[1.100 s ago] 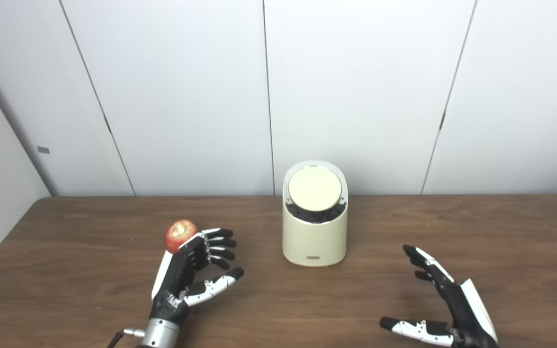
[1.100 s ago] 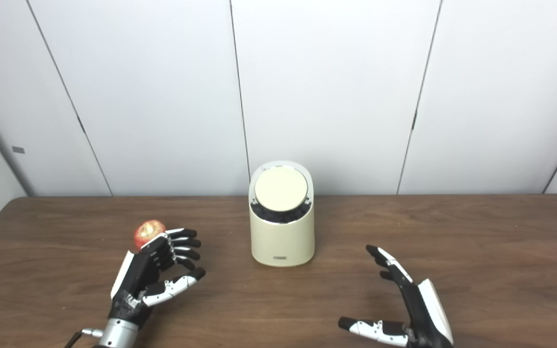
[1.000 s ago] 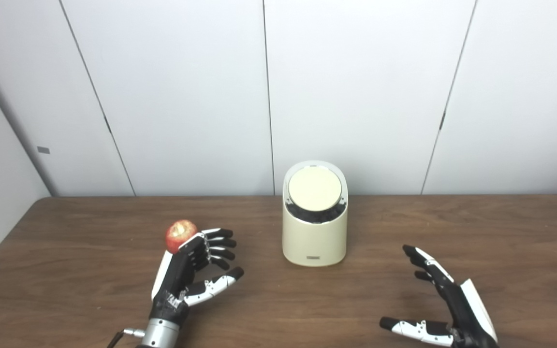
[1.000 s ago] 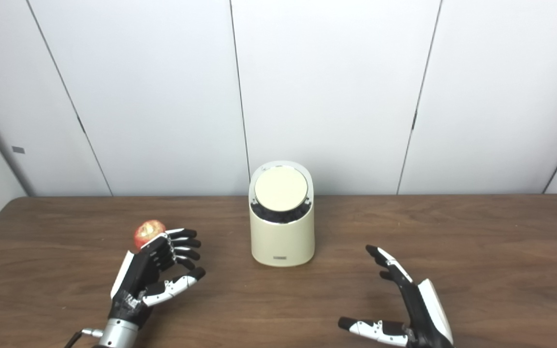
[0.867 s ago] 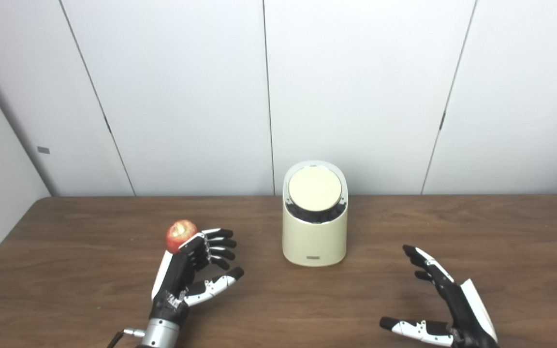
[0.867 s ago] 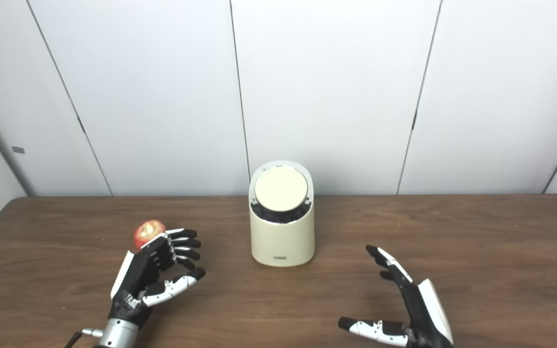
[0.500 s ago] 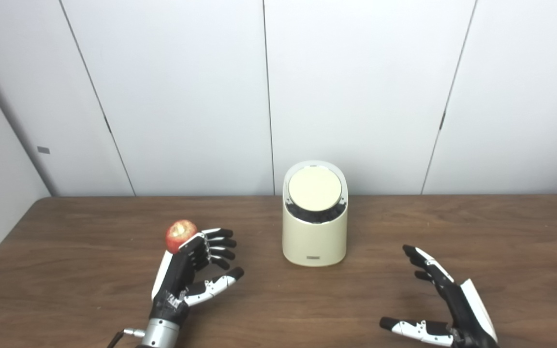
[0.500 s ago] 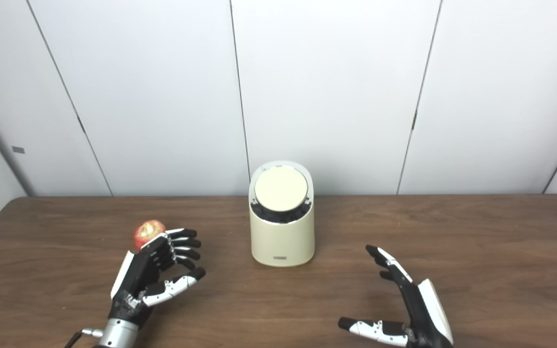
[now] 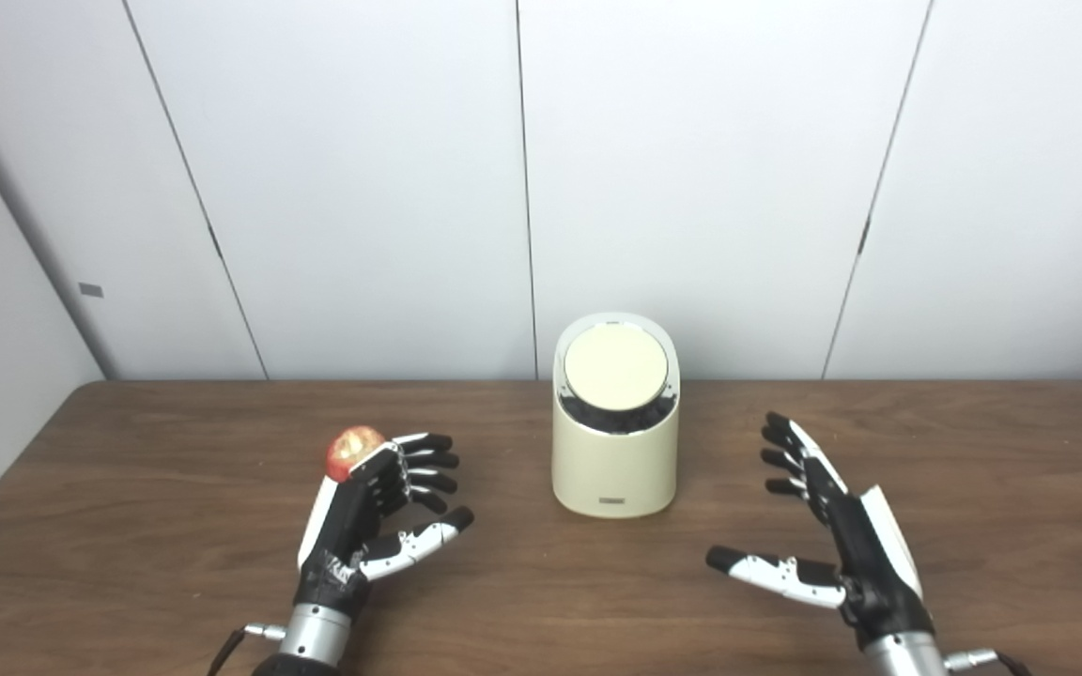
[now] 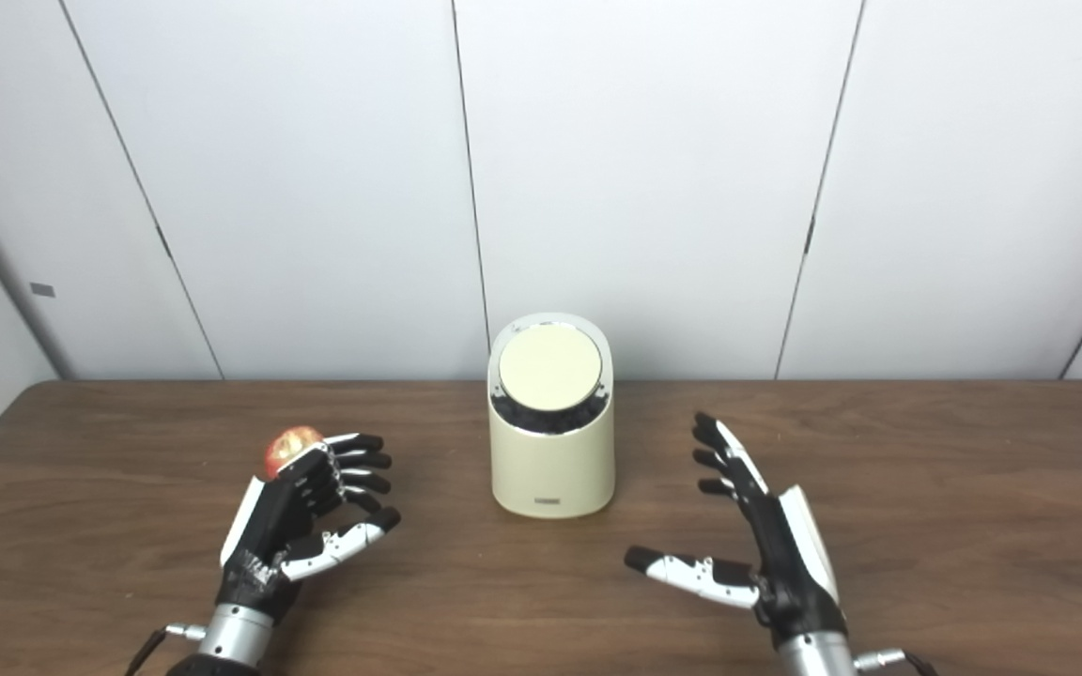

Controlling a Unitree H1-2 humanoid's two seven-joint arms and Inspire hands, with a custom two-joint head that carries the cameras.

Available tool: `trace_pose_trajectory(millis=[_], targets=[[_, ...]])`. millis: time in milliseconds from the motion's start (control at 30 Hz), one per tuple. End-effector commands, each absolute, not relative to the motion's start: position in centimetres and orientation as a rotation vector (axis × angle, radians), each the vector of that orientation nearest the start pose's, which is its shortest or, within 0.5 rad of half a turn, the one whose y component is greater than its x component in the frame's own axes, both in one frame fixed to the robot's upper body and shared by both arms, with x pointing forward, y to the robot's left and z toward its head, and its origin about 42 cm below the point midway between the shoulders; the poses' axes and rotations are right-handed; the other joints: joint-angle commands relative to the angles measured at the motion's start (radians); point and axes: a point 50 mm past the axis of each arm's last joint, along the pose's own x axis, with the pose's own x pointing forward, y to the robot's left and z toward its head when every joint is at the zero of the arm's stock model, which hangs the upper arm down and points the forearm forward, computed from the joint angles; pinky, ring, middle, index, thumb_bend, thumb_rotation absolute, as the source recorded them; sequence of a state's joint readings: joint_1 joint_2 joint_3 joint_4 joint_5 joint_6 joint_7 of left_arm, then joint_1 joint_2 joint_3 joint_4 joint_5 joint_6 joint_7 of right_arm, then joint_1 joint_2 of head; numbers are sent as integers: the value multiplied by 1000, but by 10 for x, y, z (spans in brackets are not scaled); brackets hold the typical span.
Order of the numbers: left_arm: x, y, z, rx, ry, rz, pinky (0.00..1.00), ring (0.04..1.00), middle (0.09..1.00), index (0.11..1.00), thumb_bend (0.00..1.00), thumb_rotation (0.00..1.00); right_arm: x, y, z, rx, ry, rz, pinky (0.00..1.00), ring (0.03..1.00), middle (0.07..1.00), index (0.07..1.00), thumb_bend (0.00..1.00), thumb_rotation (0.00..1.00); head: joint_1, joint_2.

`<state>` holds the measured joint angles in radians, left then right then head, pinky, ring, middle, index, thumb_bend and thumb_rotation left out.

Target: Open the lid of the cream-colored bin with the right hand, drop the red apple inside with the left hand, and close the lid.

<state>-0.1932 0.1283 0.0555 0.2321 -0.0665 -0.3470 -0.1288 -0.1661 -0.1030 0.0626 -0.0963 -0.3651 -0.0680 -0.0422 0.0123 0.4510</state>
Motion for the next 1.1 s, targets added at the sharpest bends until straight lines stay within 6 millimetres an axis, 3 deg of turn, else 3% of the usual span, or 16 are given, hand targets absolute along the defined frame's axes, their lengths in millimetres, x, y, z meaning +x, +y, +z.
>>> trace_pose_trajectory(millis=[0,267,633,733,900,1067], targets=[[336,253,97,61,-268,-99,477,580,660,708,651,0,345,-202,206,-465,-427,18,742,854,905,935,760,377,0,1],[338,252,95,75,-265,-96,478,578,656,706,649,0,381,-187,258,-481,-402,23,764,888,933,941,857,438,-6,2],[339,248,94,76,-266,-107,497,588,661,707,649,0,414,-175,300,-589,-373,36,790,941,995,1000,878,479,5,8],[339,247,94,77,-270,-109,491,584,660,706,645,0,421,-172,309,-623,-361,40,790,942,990,1000,867,454,8,9],[339,246,95,78,-275,-111,493,582,657,699,642,0,432,-165,317,-692,-347,43,656,852,945,992,868,447,9,9],[339,245,95,78,-273,-110,490,581,656,698,645,0,441,-158,318,-709,-349,55,685,871,950,979,866,398,14,10]])
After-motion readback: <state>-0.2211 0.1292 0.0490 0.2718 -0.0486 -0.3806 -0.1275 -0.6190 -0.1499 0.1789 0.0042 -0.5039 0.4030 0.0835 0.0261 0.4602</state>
